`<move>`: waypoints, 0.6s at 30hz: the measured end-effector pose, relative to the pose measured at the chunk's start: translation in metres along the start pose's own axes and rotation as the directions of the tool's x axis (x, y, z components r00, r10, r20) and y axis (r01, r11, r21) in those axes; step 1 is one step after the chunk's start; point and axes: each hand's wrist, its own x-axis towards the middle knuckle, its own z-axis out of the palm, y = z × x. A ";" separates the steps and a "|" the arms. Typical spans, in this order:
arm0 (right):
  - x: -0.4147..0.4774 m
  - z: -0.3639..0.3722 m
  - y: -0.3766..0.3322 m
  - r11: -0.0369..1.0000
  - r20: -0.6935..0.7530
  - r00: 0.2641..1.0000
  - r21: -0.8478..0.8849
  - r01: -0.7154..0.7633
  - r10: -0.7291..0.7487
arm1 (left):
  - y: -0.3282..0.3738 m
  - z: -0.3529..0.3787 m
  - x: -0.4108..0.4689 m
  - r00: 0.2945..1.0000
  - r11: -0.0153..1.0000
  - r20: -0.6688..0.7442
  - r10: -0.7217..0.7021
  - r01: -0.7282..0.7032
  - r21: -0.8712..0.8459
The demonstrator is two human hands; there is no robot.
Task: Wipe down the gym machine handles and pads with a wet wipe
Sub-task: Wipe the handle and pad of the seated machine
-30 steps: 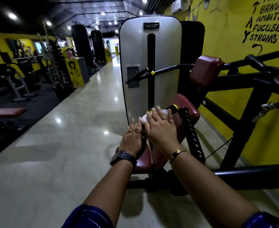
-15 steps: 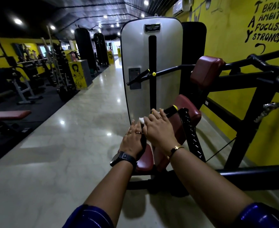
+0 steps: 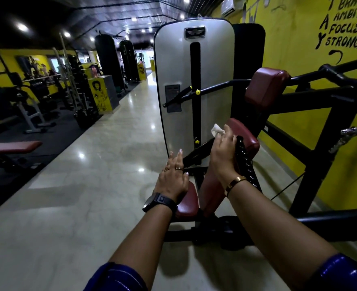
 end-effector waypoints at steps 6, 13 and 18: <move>-0.006 0.005 -0.004 0.861 0.083 0.942 0.385 -0.332 0.326 | 0.002 -0.002 -0.001 1.000 1.000 -0.007 0.005 -0.005 -0.003; -0.030 0.015 0.006 0.539 0.607 0.691 0.458 -0.707 0.392 | 0.004 -0.003 -0.001 1.000 1.000 0.012 0.000 0.000 0.018; -0.038 0.018 0.010 0.637 0.736 0.541 0.197 -0.746 0.406 | 0.001 -0.002 0.000 0.999 1.000 0.024 -0.026 0.025 0.014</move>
